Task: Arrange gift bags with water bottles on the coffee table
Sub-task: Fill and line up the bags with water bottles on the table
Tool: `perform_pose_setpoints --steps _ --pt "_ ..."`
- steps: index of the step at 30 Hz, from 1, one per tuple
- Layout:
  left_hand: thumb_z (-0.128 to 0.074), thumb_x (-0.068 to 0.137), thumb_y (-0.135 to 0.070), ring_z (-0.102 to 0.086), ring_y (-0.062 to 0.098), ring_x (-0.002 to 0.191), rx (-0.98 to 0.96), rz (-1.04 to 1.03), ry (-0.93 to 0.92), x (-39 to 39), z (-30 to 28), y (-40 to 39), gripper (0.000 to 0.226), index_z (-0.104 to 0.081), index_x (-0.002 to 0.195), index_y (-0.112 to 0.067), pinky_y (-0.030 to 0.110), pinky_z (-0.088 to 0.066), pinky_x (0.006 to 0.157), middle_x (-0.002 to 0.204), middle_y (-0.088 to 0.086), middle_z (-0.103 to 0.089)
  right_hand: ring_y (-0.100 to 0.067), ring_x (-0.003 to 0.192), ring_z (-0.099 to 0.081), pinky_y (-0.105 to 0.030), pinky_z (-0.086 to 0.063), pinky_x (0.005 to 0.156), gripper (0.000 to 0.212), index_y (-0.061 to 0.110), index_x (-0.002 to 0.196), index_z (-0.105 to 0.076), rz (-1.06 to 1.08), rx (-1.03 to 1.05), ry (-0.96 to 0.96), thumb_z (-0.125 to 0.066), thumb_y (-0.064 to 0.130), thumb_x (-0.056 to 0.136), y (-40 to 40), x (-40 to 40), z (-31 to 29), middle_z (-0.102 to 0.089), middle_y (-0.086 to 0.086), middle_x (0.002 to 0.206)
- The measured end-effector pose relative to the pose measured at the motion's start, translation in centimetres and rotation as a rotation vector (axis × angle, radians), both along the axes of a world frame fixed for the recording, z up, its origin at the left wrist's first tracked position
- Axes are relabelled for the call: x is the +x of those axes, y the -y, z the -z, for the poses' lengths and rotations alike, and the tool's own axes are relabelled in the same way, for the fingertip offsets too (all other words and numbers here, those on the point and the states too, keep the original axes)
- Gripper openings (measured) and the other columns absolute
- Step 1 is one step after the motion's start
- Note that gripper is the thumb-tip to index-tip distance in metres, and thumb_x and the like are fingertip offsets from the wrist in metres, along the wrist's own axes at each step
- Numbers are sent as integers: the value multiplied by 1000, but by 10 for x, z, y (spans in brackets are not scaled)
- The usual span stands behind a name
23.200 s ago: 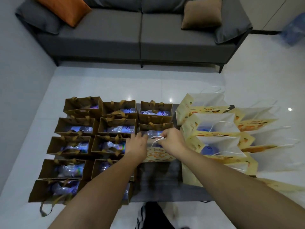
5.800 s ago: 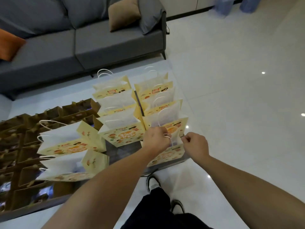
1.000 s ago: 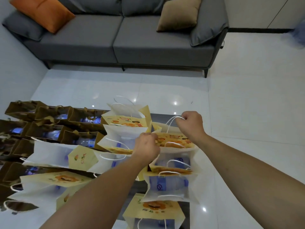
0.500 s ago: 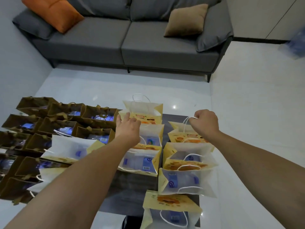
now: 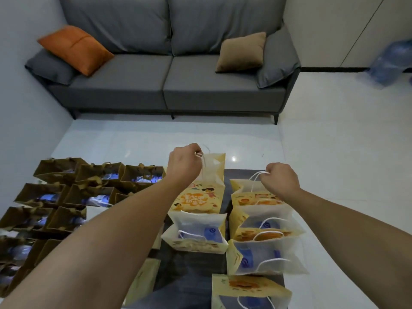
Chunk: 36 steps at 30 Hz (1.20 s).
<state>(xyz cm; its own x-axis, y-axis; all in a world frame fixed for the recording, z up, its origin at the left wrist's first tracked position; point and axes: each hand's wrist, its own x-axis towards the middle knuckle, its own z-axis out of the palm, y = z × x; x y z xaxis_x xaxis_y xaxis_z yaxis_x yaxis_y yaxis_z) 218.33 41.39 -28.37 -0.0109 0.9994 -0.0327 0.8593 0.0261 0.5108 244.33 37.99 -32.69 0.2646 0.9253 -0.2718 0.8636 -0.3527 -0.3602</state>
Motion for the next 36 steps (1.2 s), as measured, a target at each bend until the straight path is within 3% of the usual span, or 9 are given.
perform_pose_setpoints --steps 3,7,14,18,20,27,30,33,36 --pt "-48 97 -12 -58 24 88 42 -18 29 1 -21 0 29 -71 113 -21 34 -50 70 104 6 -70 -22 75 -61 -32 -55 70 15 13 84 -68 -33 24 2 -59 25 88 4 -5 -9 -65 -2 79" --pt "-52 95 -15 -61 21 76 111 -134 124 0 -53 -2 24 -69 106 -29 36 -54 63 94 2 -66 -22 70 -62 -39 -59 69 21 10 80 -66 -43 107 -67 -59 25 91 8 -10 -18 -65 -5 75" --pt "-56 99 -29 -61 14 80 348 -218 169 -11 -119 -6 16 -70 103 -23 28 -46 66 88 -4 -68 -18 74 -62 -39 -59 74 18 16 84 -67 -100 114 -65 -58 29 93 13 -28 -27 -64 1 78" --pt "-57 99 -31 -53 8 73 436 -279 173 -19 -154 -14 16 -70 103 -21 16 -31 57 87 -5 -63 -16 74 -60 -30 -53 66 16 15 82 -66 -104 125 -92 -59 25 91 7 -37 -45 -63 1 78" --pt "-58 98 -33 -52 10 74 458 -313 164 -26 -166 -16 18 -71 104 -22 21 -33 58 88 -2 -65 -14 72 -59 -27 -48 61 15 14 81 -66 -116 139 -102 -60 22 91 3 -44 -53 -62 1 77" --pt "-58 93 -32 -62 29 99 536 -429 174 -63 -203 -36 22 -74 106 -26 37 -49 87 108 5 -73 -12 69 -57 -23 -37 53 14 18 78 -60 -158 131 -106 -63 23 91 -7 -84 -64 -59 4 74" --pt "-57 93 -29 -63 28 100 559 -439 163 -77 -212 -42 23 -75 107 -26 35 -47 86 109 4 -73 -13 68 -57 -24 -35 52 21 19 70 -55 -171 127 -100 -62 22 90 -12 -99 -60 -57 4 70" --pt "-57 92 -30 -63 30 99 554 -473 186 -95 -209 -51 23 -75 106 -27 36 -49 85 107 5 -73 -13 69 -60 -25 -45 56 14 19 76 -63 -170 120 -76 -63 24 89 -20 -116 -60 -62 3 73" --pt "-58 93 -31 -63 29 97 540 -493 207 -111 -200 -57 21 -74 105 -27 40 -51 88 105 4 -73 -14 66 -59 -24 -43 54 13 16 76 -65 -181 97 -38 -63 22 87 -26 -130 -64 -62 2 71"
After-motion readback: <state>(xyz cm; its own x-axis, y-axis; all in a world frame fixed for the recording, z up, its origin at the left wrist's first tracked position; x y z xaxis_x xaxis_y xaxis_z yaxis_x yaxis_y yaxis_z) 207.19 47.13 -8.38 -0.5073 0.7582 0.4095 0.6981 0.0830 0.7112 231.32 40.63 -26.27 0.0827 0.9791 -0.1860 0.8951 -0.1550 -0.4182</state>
